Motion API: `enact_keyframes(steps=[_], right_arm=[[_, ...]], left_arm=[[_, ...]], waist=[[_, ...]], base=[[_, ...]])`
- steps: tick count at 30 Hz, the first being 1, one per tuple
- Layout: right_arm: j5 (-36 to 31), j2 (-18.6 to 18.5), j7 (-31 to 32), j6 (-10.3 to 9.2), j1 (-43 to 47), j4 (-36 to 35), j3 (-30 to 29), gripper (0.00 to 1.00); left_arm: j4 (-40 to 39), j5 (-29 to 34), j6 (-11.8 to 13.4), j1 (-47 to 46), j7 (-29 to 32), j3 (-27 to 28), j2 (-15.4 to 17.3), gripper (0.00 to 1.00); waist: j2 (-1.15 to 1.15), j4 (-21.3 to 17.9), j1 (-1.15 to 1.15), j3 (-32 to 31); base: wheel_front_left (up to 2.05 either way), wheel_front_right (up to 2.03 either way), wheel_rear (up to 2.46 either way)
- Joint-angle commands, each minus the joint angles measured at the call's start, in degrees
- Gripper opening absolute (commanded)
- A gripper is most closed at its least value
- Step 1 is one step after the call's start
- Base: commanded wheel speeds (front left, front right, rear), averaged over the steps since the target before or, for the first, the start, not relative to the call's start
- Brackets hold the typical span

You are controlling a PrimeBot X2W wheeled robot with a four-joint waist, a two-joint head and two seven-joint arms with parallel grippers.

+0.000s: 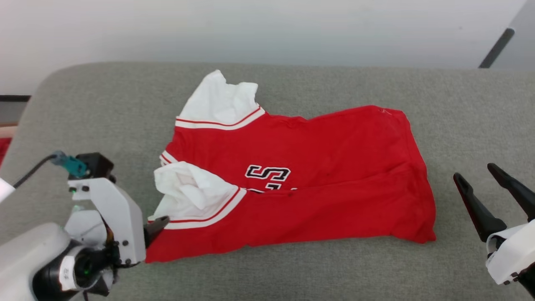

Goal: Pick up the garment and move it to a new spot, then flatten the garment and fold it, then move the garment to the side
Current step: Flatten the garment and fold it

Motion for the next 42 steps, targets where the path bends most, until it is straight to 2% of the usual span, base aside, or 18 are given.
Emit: enact_keyframes(steps=[1, 3, 5, 9, 21, 22, 23, 24, 25, 35, 42], right_arm=[[0.04, 0.38, -0.23, -0.06, 0.52, -0.33, -0.42, 1.00], [0.07, 0.96, -0.43, -0.06, 0.69, -0.43, -0.95, 1.00], [0.20, 1.38, -0.64, -0.06, 0.70, -0.52, -1.30, 1.00], [0.43, 2.07, -0.93, -0.06, 0.24, -0.57, -1.60, 1.00], [2.69, 3.51, 0.23, -0.06, -0.67, -0.31, -1.35, 1.00], [3.03, 3.63, 0.87, -0.06, -0.68, -0.25, -1.23, 1.00], [3.19, 3.71, 2.01, -0.06, -0.62, -0.03, -1.20, 1.00], [3.30, 3.36, 3.28, -0.06, -0.55, 0.02, -0.83, 1.00], [3.72, 3.35, 4.80, -0.06, -0.35, 0.21, -0.75, 1.00], [2.85, 3.83, 22.12, -0.06, -0.01, 1.70, -1.06, 1.00], [1.28, 5.51, 27.28, -0.06, -2.25, 4.05, -2.47, 1.00]], left_arm=[[0.45, -0.53, 0.19, 0.69, 0.49, 0.04, -0.06, 1.00], [1.77, -2.06, 0.31, 0.87, 2.14, -0.10, 0.03, 1.00], [2.78, -3.31, 0.11, 1.22, 3.64, -0.17, -0.04, 0.93], [4.88, -4.16, -0.35, 1.67, 5.00, -0.52, 0.04, 1.00], [11.52, -4.16, -2.48, 2.77, 5.98, -2.54, -4.10, 1.00], [12.23, -4.58, -2.56, 2.92, 5.72, -2.28, -4.62, 0.91], [12.67, -4.58, -2.86, 2.98, 5.60, -2.33, -5.03, 0.43], [12.96, -4.44, -3.26, 2.95, 5.34, -2.36, -5.41, 0.16], [13.33, -4.61, -3.58, 2.99, 5.12, -2.17, -5.81, 0.00], [14.54, -2.86, -5.33, 1.61, 4.14, -2.73, -9.22, 0.00], [15.73, -1.48, -6.58, 0.48, 4.09, -3.41, -11.76, 0.00]], waist=[[0.00, -1.40, 0.00, 1.55], [0.00, -1.99, 0.00, 2.27], [0.00, -2.50, 0.00, 2.90], [0.00, -3.30, 0.00, 4.09], [0.00, -3.49, 0.00, 5.82], [0.00, -3.45, 0.00, 5.88], [0.00, -3.40, 0.00, 5.92], [0.00, -3.34, 0.00, 5.97], [0.00, -3.27, 0.00, 5.99], [0.00, -1.26, 0.00, 6.40], [0.00, 0.96, 0.00, 7.44]], base=[[0.00, 0.00, 0.00], [0.00, 0.00, 0.00], [0.00, 0.00, 0.00], [0.00, 0.00, 0.00], [0.00, 0.00, 0.00], [0.00, 0.00, 0.00], [0.00, 0.00, 0.00], [0.00, 0.00, 0.00], [0.00, 0.00, 0.00], [0.00, 0.00, 0.00], [0.00, 0.00, 0.00]])
